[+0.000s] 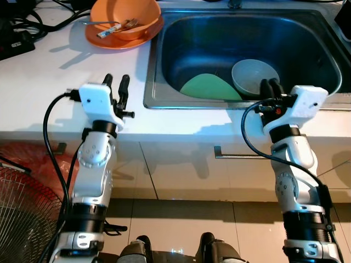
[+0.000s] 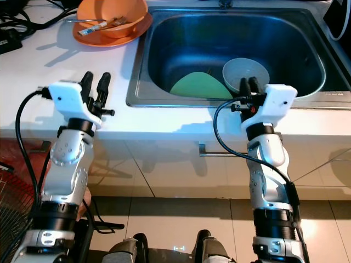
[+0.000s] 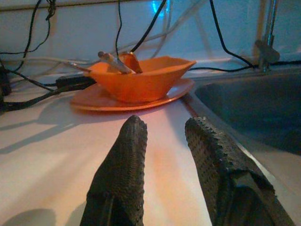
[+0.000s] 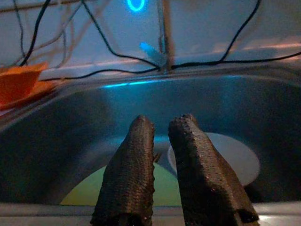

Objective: Kitchen organization

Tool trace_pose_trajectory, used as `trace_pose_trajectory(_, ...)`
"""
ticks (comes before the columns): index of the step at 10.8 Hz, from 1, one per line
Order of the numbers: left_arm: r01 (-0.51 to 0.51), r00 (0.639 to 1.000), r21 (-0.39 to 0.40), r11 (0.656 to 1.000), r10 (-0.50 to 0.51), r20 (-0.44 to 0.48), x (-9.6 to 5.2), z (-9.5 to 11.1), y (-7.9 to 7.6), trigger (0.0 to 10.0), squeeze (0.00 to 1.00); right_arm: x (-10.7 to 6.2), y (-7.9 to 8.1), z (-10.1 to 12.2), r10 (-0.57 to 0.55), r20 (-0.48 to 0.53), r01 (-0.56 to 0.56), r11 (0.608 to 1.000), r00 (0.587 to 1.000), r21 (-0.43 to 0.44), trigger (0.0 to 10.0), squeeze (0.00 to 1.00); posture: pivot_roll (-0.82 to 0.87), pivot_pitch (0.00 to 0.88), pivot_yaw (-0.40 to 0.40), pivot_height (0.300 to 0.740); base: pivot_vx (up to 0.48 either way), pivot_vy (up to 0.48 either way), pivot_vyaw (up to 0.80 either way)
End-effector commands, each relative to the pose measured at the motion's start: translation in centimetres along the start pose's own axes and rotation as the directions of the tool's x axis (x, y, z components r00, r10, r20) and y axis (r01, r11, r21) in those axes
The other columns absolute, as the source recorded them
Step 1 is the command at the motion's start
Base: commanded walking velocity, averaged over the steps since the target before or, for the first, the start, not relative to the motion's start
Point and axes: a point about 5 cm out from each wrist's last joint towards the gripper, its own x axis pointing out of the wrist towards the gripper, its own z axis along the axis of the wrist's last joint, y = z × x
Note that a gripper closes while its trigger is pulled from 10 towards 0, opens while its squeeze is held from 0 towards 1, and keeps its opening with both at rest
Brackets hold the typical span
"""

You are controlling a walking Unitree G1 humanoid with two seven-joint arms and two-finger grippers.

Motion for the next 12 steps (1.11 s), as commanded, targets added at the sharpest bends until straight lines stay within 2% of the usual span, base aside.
trace_pose_trajectory(1,-0.008,0.998,0.012,1.000,0.009,-0.061,-0.8,-1.2,0.0,10.0,0.00,-0.5,-1.1,-0.2,-0.066,0.002,0.066,0.998,0.998,-0.016,10.0,0.00,0.00,0.185,0.045,0.740,0.000,0.000,0.00)
trace_pose_trajectory(5,-0.004,1.000,0.018,1.000,0.005,-0.022,-0.4,-0.7,-0.6,10.0,0.00,-0.1,-1.2,0.8,-0.088,0.059,0.092,0.993,0.994,-0.068,10.0,0.00,-0.01,0.164,0.050,0.740,0.000,0.000,0.00)
trace_pose_trajectory(8,-0.004,0.998,0.030,1.000,0.002,0.058,0.9,1.3,-0.5,10.0,0.00,0.4,-1.4,1.7,-0.108,0.098,0.116,0.990,0.989,-0.080,10.0,0.00,0.00,0.172,0.041,0.740,0.000,0.000,0.00)
trace_pose_trajectory(10,-0.018,0.997,0.032,0.999,0.015,0.070,1.1,1.8,-0.4,10.0,0.00,0.7,-1.4,2.2,-0.115,0.119,0.126,0.988,0.986,-0.092,10.0,0.00,0.00,0.194,0.039,0.740,0.000,0.000,0.00)
trace_pose_trajectory(12,-0.027,0.999,0.033,0.999,0.026,0.044,0.8,1.1,-0.3,10.0,0.00,0.8,-1.5,2.1,-0.117,0.113,0.128,0.987,0.987,-0.098,10.0,0.00,0.00,0.205,0.037,0.740,0.000,0.000,0.00)
